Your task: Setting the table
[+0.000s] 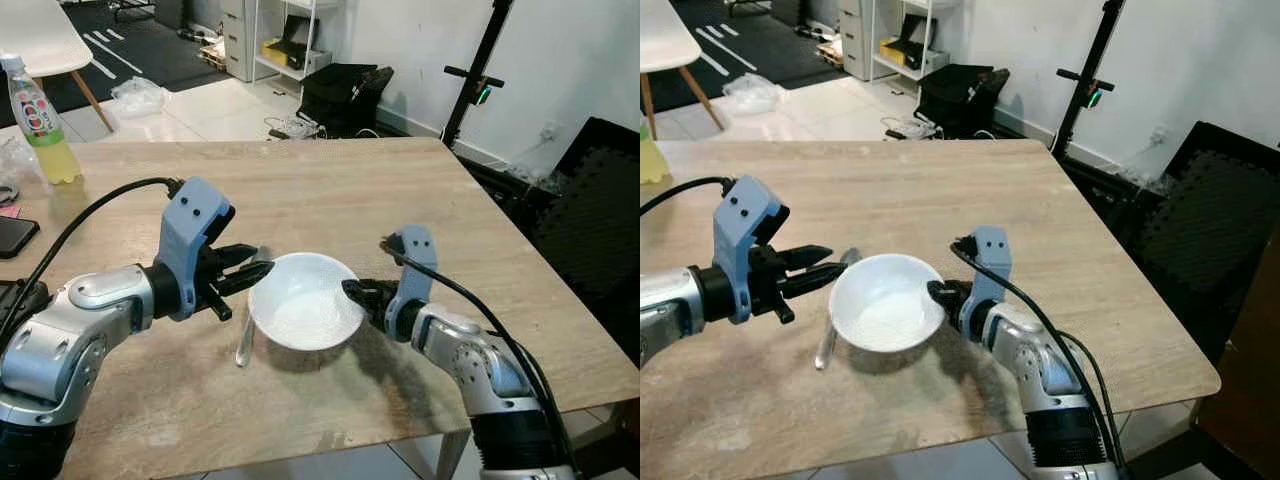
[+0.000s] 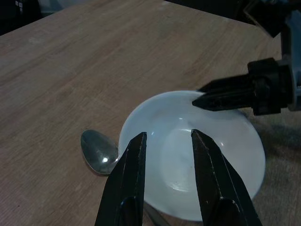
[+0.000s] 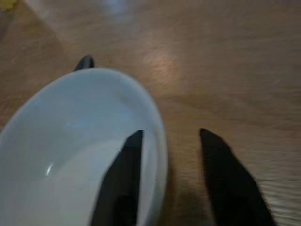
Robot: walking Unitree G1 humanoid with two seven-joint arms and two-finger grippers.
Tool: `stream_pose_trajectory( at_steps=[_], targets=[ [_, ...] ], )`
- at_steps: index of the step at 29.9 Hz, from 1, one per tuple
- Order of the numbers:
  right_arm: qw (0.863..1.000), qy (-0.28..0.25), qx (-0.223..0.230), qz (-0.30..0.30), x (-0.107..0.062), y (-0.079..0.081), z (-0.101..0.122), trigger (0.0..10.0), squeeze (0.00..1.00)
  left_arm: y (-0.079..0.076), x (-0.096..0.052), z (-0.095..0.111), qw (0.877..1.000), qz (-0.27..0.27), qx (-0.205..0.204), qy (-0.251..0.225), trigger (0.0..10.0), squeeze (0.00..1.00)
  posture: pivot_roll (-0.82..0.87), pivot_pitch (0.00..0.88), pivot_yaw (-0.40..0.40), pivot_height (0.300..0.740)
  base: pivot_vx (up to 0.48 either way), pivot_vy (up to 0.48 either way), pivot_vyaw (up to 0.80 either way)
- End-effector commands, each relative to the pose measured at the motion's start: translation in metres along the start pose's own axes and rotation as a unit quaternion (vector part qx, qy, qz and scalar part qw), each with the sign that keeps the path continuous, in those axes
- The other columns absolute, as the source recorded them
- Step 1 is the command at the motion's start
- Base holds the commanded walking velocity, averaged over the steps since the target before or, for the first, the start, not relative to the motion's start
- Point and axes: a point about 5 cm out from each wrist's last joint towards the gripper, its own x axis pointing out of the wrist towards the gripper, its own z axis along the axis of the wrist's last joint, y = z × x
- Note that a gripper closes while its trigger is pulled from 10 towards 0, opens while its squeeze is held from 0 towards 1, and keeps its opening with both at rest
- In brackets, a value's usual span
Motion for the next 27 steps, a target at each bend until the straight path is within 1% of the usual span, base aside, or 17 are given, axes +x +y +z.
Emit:
stream_pose_trajectory(
  at_steps=[1,2,4,5,6,7,9,10,11,12,13,15,16,18,20,25,27],
  targets=[
    [1.0,-0.008,-0.005,-0.01,-0.002,-0.003,0.003,10.0,1.0,-0.006,0.0,-0.003,1.0,-0.01,-0.003,0.003,10.0,0.0,0.11,0.1,-0.041,0.74,0.0,0.0,0.0],
    [0.998,-0.057,-0.011,-0.021,-0.007,-0.007,0.018,10.0,0.0,-0.005,0.0,-0.003,1.0,-0.006,-0.006,0.002,10.0,0.0,0.11,0.099,-0.039,0.74,0.0,0.0,0.0],
    [0.994,-0.099,-0.015,-0.031,-0.013,-0.01,0.032,10.0,0.0,-0.004,-0.001,-0.003,1.0,0.001,-0.01,0.001,10.0,0.0,0.11,0.099,-0.037,0.74,0.0,0.0,0.0],
    [0.994,-0.099,-0.015,-0.031,-0.013,-0.01,0.032,10.0,0.0,-0.004,-0.001,-0.003,1.0,0.001,-0.01,0.001,10.0,0.0,0.11,0.099,-0.037,0.74,0.0,0.0,0.0],
    [0.983,-0.174,-0.033,-0.058,-0.025,-0.017,0.055,10.0,0.0,0.0,-0.003,-0.005,0.999,0.026,-0.018,0.003,10.0,0.0,0.12,0.099,-0.038,0.74,0.0,0.0,0.0],
    [0.983,-0.174,-0.033,-0.058,-0.025,-0.017,0.055,10.0,0.0,0.0,-0.003,-0.005,0.999,0.026,-0.018,0.003,10.0,0.0,0.12,0.099,-0.038,0.74,0.0,0.0,0.0],
    [0.963,-0.247,-0.055,-0.094,-0.04,-0.025,0.078,10.0,0.0,0.008,-0.003,-0.007,0.998,0.063,-0.026,0.01,10.0,0.0,0.13,0.1,-0.038,0.74,0.0,0.0,0.0],
    [0.963,-0.247,-0.055,-0.094,-0.04,-0.025,0.078,10.0,0.0,0.008,-0.003,-0.007,0.998,0.063,-0.026,0.01,10.0,0.0,0.13,0.1,-0.038,0.74,0.0,0.0,0.0],
    [0.957,-0.264,-0.059,-0.106,-0.044,-0.028,0.084,10.0,0.0,0.011,-0.003,-0.008,0.997,0.076,-0.028,0.012,10.0,0.0,0.13,0.1,-0.037,0.74,0.0,0.0,0.0],
    [0.946,-0.29,-0.069,-0.129,-0.051,-0.032,0.093,10.0,0.0,0.016,-0.002,-0.01,0.995,0.096,-0.035,0.017,10.0,0.0,0.14,0.099,-0.027,0.74,0.0,0.0,0.0],
    [0.946,-0.29,-0.069,-0.129,-0.051,-0.032,0.093,10.0,0.0,0.016,-0.002,-0.01,0.995,0.096,-0.035,0.017,10.0,0.0,0.14,0.099,-0.027,0.74,0.0,0.0,0.0],
    [0.926,-0.329,-0.088,-0.161,-0.063,-0.039,0.107,10.0,0.0,0.025,0.001,-0.014,0.99,0.13,-0.045,0.026,10.0,0.0,0.14,0.097,-0.014,0.74,0.0,0.0,0.0],
    [0.926,-0.329,-0.088,-0.161,-0.063,-0.039,0.107,10.0,0.0,0.025,0.001,-0.014,0.99,0.13,-0.045,0.026,10.0,0.0,0.14,0.097,-0.014,0.74,0.0,0.0,0.0],
    [0.915,-0.352,-0.09,-0.178,-0.071,-0.044,0.115,10.0,0.0,0.035,0.008,-0.016,0.984,0.167,-0.061,0.031,10.0,0.0,0.14,0.098,0.012,0.74,0.0,0.0,0.0],
    [0.913,-0.354,-0.089,-0.183,-0.072,-0.044,0.115,10.0,0.0,0.038,0.01,-0.016,0.983,0.172,-0.065,0.03,10.0,0.0,0.14,0.099,0.015,0.74,0.0,0.0,0.0],
    [0.916,-0.345,-0.08,-0.188,-0.065,-0.041,0.098,10.0,0.0,0.04,0.012,-0.014,0.982,0.173,-0.069,0.024,10.0,0.0,0.15,0.092,0.018,0.74,0.0,0.0,0.0],
    [0.918,-0.34,-0.081,-0.188,-0.061,-0.038,0.094,10.0,0.0,0.043,0.012,-0.017,0.981,0.176,-0.08,0.026,10.0,0.0,0.15,0.094,-0.007,0.74,0.0,0.0,0.0]
  ],
)
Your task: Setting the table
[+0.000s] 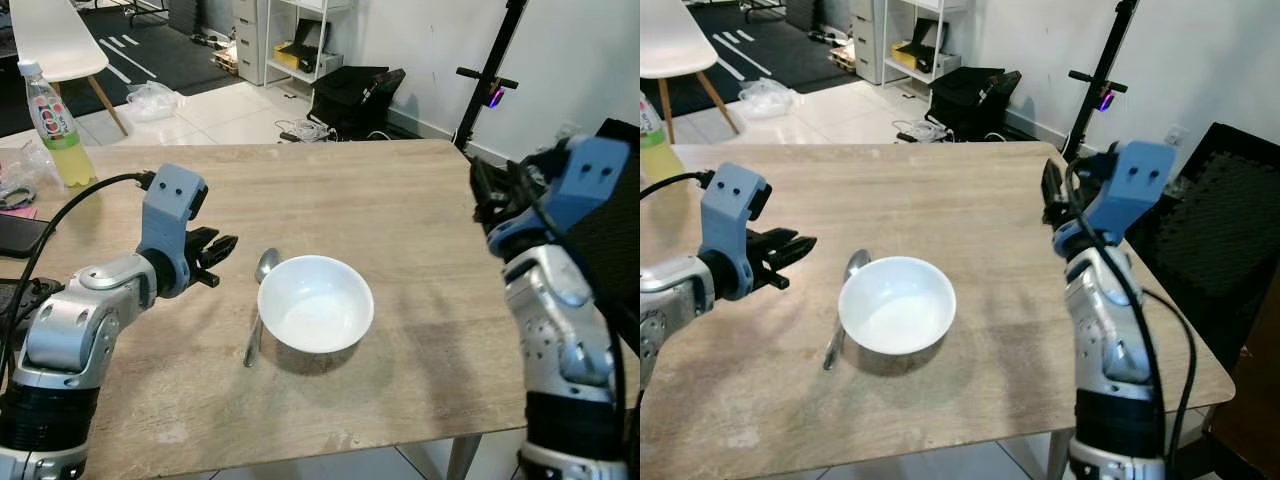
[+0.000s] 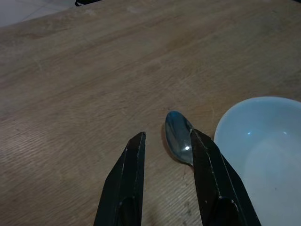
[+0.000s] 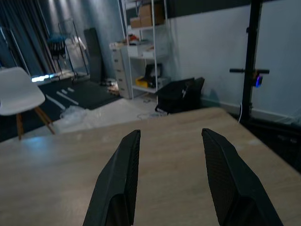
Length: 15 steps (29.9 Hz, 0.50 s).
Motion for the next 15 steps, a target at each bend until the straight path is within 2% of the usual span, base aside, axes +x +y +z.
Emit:
stream_pose_trajectory(
  at_steps=[1,3,8,11,15],
  targets=[
    [1.0,0.001,-0.012,-0.008,-0.001,0.0,-0.003,10.0,0.0,0.004,0.002,-0.004,1.0,0.004,-0.013,0.004,10.0,0.0,0.15,0.093,-0.006,0.74,0.0,0.0,0.0],
    [1.0,0.007,-0.021,0.004,0.0,-0.002,-0.004,10.0,0.0,0.003,0.007,-0.011,1.0,0.004,-0.009,0.017,10.0,0.0,0.16,0.115,-0.019,0.74,0.0,0.0,0.0],
    [0.999,0.019,-0.042,-0.013,-0.003,-0.018,-0.012,10.0,0.0,0.002,0.016,-0.037,0.997,0.007,-0.02,0.072,10.0,0.0,0.17,0.104,-0.004,0.74,0.0,0.0,0.0],
    [0.999,0.019,-0.038,-0.02,-0.005,-0.018,-0.013,10.0,0.0,0.003,0.018,-0.042,0.996,0.001,-0.014,0.089,10.0,0.0,0.16,0.12,0.003,0.74,0.0,0.0,0.0],
    [0.999,0.025,-0.041,-0.011,-0.005,-0.008,-0.02,10.0,0.0,0.004,0.033,-0.045,0.994,-0.008,-0.011,0.106,10.0,0.0,0.16,0.127,0.013,0.74,0.0,0.0,0.0]
  ],
)
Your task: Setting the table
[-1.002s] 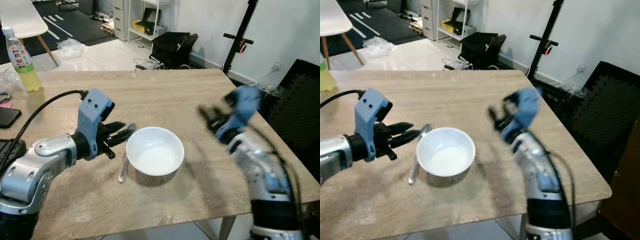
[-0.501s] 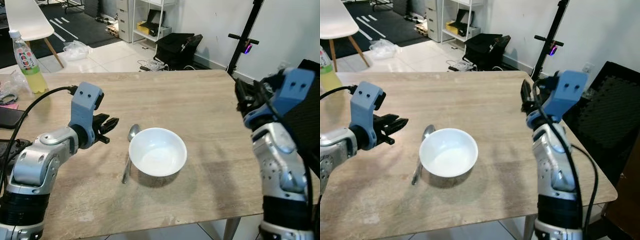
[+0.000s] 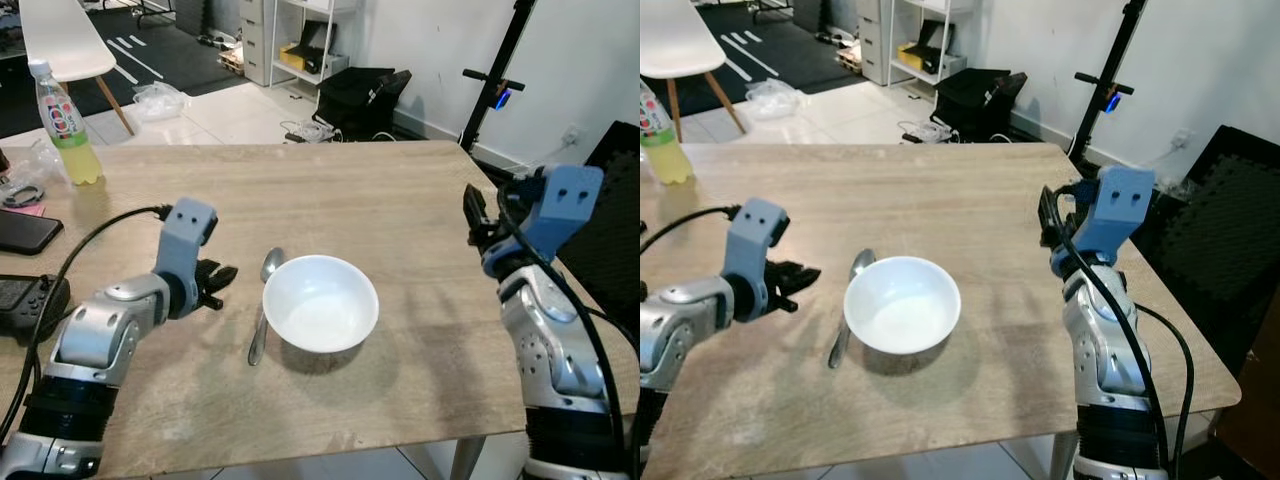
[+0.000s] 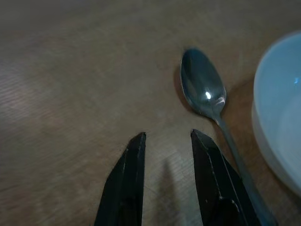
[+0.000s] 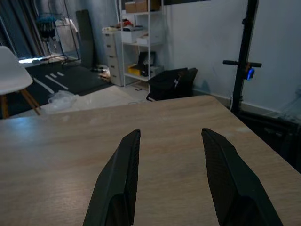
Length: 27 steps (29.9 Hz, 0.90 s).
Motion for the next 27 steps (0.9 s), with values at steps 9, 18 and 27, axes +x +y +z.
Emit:
stream_pose_trajectory(
  at_steps=[9,18,27],
  targets=[
    [1.0,0.001,-0.01,0.007,0.004,0.006,-0.006,10.0,0.0,0.002,0.025,0.0,0.999,-0.001,0.003,0.037,10.0,0.0,0.16,0.113,0.031,0.74,0.0,0.0,0.0],
    [1.0,0.002,-0.007,0.008,0.001,0.011,-0.011,10.0,0.0,-0.013,0.031,0.009,0.998,-0.052,-0.002,0.035,10.0,0.0,0.17,0.118,0.04,0.74,0.0,0.0,0.0],
    [1.0,0.006,0.006,0.011,0.001,0.018,-0.017,10.0,0.0,-0.032,0.04,-0.003,0.992,-0.097,0.013,0.078,10.0,0.0,0.2,0.121,0.048,0.74,0.0,0.0,0.0]
  ],
)
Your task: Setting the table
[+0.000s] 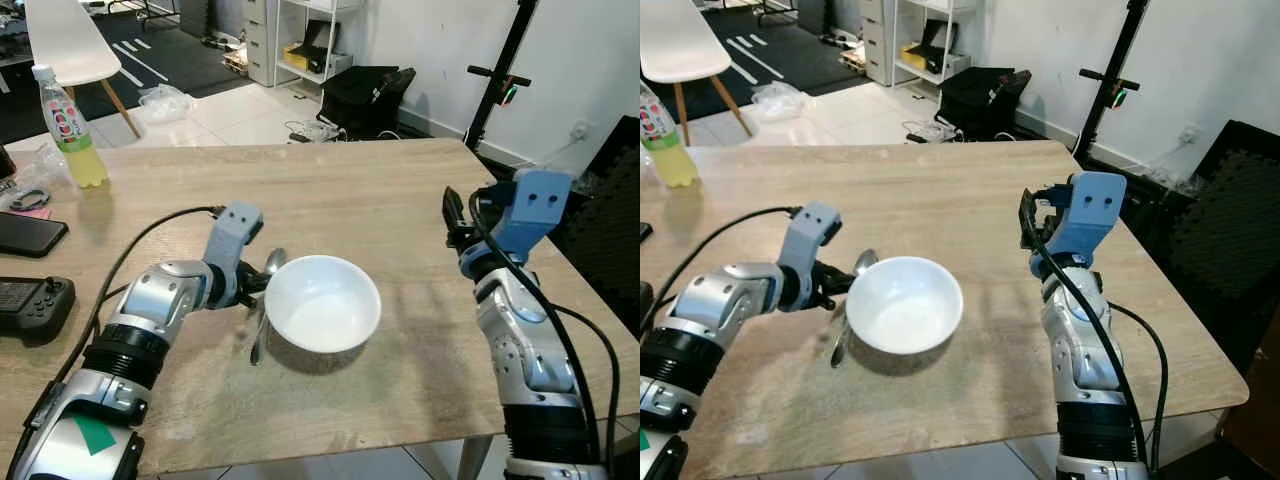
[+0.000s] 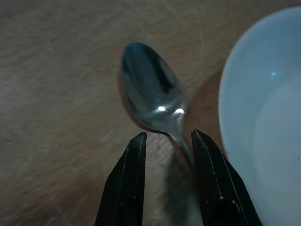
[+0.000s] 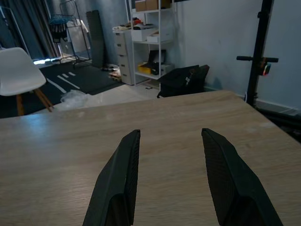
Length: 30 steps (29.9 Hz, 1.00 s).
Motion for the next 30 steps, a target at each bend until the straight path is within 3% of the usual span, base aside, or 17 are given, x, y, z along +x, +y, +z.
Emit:
stream_pose_trajectory(
  at_steps=[1,20,27,29,30],
  targets=[
    [1.0,0.005,0.0,-0.001,-0.003,0.0,-0.005,10.0,0.0,-0.002,0.004,-0.006,1.0,-0.008,-0.003,0.014,10.0,0.0,0.2,0.121,0.048,0.74,0.0,0.0,0.0],
    [1.0,0.009,0.009,-0.004,-0.005,0.005,-0.009,10.0,0.0,-0.001,0.022,-0.007,0.999,-0.006,-0.024,0.027,10.0,0.0,0.2,0.142,0.06,0.74,0.0,0.0,0.0],
    [1.0,0.01,0.012,-0.006,-0.006,0.005,-0.01,10.0,0.0,-0.006,0.028,-0.003,0.999,-0.001,-0.002,0.033,10.0,0.0,0.2,0.145,0.065,0.74,0.0,0.0,0.0],
    [1.0,0.01,0.012,-0.006,-0.006,0.005,-0.01,10.0,0.0,-0.006,0.03,-0.006,0.999,0.006,0.005,0.042,9.6,0.0,0.2,0.146,0.068,0.74,0.0,0.0,0.0],
    [1.0,0.01,0.013,-0.007,-0.006,0.005,-0.011,10.0,0.0,-0.006,0.031,-0.01,0.999,0.009,0.009,0.051,8.6,0.0,0.2,0.147,0.072,0.74,0.0,0.0,0.0]
  ],
)
